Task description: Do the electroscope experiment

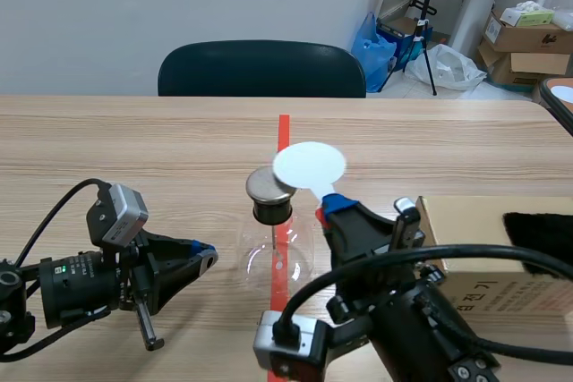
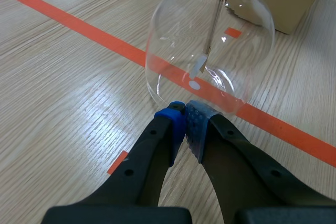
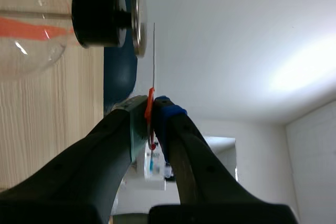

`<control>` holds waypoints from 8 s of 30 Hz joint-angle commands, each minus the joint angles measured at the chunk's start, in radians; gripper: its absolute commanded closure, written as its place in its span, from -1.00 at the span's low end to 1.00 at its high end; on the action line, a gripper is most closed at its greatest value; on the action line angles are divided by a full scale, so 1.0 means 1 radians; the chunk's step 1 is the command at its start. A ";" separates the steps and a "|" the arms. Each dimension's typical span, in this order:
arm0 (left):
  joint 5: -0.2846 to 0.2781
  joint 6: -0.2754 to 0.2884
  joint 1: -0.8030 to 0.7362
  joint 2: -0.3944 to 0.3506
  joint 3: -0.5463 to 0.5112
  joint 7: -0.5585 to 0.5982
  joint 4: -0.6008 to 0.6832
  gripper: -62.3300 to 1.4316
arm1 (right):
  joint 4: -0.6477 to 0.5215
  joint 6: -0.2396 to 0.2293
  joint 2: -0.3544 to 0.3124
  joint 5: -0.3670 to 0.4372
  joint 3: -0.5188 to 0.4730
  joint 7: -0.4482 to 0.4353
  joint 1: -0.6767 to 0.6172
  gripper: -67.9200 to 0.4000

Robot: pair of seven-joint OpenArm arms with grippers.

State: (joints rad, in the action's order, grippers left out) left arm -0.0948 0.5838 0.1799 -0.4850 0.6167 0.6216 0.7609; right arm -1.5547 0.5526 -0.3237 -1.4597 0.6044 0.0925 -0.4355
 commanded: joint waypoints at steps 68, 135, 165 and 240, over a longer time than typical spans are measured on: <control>-0.012 0.002 0.003 0.002 -0.008 0.014 0.019 0.86 | -0.015 0.008 0.002 -0.001 -0.009 -0.175 0.017 0.96; 0.014 -0.024 0.003 0.002 -0.008 0.016 0.019 0.86 | -0.015 0.008 0.002 -0.001 -0.009 0.470 0.017 0.96; 0.014 -0.024 0.003 0.002 -0.008 0.014 0.019 0.86 | -0.015 0.007 0.002 -0.001 -0.009 0.463 0.017 0.96; 0.014 -0.024 0.003 0.002 -0.008 0.014 0.019 0.86 | -0.015 0.007 0.002 -0.001 -0.009 0.460 0.017 0.96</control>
State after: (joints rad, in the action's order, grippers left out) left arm -0.0715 0.5537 0.1799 -0.4850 0.6155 0.6216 0.7609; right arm -1.5547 0.5499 -0.3214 -1.4597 0.6041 0.5480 -0.4301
